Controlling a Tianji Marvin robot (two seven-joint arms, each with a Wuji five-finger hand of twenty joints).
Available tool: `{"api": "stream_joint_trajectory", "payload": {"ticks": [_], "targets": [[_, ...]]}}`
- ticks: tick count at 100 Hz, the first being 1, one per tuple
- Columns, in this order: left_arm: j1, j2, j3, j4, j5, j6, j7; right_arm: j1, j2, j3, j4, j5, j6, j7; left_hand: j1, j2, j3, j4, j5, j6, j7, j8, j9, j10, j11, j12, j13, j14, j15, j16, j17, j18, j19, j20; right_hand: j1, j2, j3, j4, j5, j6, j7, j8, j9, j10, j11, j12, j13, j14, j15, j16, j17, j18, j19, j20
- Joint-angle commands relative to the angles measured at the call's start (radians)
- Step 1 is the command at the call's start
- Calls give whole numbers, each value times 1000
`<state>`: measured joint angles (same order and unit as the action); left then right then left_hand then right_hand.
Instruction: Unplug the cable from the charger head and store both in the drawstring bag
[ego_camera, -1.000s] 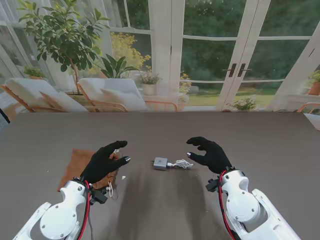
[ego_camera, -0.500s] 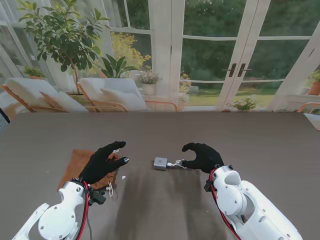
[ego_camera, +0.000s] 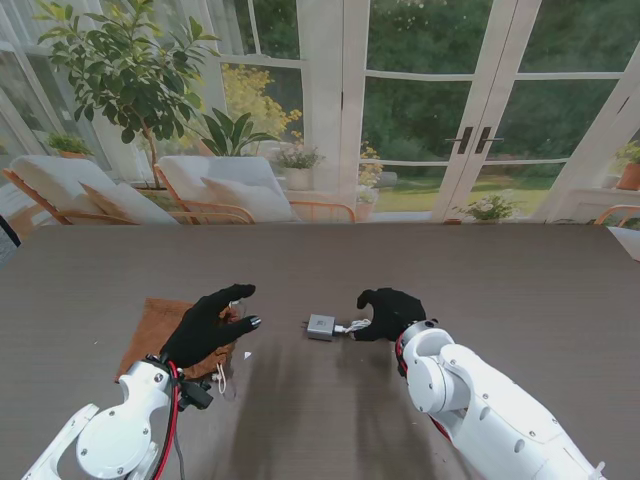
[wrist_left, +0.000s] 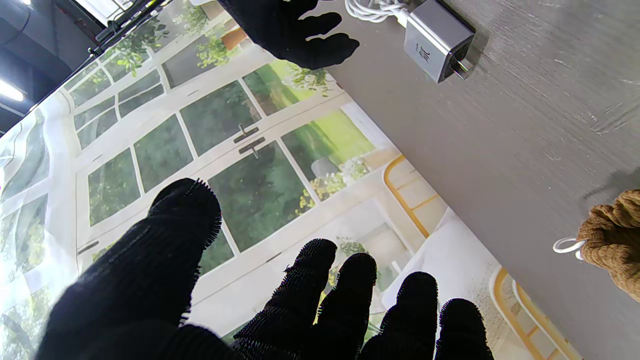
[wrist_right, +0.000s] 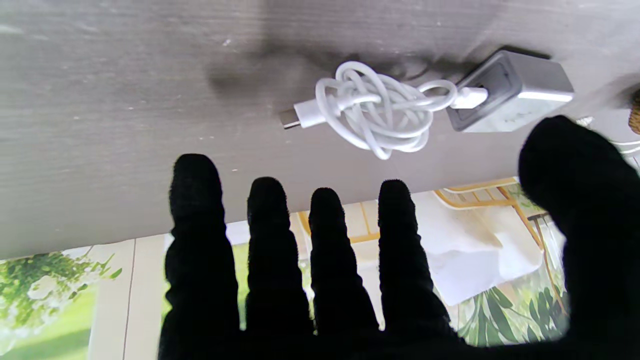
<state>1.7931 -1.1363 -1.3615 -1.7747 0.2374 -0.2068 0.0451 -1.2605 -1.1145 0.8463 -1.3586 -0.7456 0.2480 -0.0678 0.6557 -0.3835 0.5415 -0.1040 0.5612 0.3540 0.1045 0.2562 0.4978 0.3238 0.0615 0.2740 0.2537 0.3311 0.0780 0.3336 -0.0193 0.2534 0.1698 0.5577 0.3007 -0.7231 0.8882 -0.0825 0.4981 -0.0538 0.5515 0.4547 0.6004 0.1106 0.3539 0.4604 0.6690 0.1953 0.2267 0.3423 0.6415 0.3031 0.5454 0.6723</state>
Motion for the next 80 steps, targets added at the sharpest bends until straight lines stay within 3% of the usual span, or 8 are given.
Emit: {"api": "stream_joint_trajectory", "payload": {"ticks": [1,26,48,63,80], "targets": [[-2,0,2,1,-4,5,-25,19,-10,-18,24,-6,3,19,6,-10,-19,19,-16,-21,-19,1,-19,-14,-11,-11,-35,-1,-19,-6,-21,-40,-27,5,3,-56,55,-29,-32,18,26,11,3,-32,22,18,19,-14,6,11,-322,-29,48,14],[-9,2,6,10,-6,13,-35,81,-13,-95,95,-9,6,28,8,-8,-23,20,-16,-21,-19,1,-19,-14,-10,-11,-36,-2,-19,-5,-21,-42,-27,5,18,-98,110,-38,-10,40,81,10,43,-47,78,48,73,-19,77,45,-296,-49,143,-15],[-11,3,8,12,-9,17,-42,124,-26,-154,163,0,-3,-5,10,-5,-26,21,-14,-22,-19,1,-20,-13,-11,-11,-35,-3,-19,-5,-21,-42,-27,6,73,-125,191,-41,43,58,180,22,165,-89,169,97,181,-49,215,103,-236,-94,369,-105],[-11,3,9,11,-10,20,-46,142,-42,-186,206,16,-8,-43,9,-3,-29,21,-14,-23,-19,1,-21,-12,-11,-11,-36,-2,-19,-5,-23,-42,-28,6,106,-107,237,-42,116,46,233,32,260,-87,206,114,260,-67,289,127,-154,-110,504,-107],[-9,4,10,10,-10,26,-47,167,-57,-227,255,29,-14,-72,11,-1,-32,22,-12,-20,-18,2,-21,-10,-11,-11,-36,-3,-19,-5,-22,-41,-28,6,132,-59,276,-38,197,24,267,36,346,-89,232,123,342,-96,333,140,-90,-127,570,-116]]}}
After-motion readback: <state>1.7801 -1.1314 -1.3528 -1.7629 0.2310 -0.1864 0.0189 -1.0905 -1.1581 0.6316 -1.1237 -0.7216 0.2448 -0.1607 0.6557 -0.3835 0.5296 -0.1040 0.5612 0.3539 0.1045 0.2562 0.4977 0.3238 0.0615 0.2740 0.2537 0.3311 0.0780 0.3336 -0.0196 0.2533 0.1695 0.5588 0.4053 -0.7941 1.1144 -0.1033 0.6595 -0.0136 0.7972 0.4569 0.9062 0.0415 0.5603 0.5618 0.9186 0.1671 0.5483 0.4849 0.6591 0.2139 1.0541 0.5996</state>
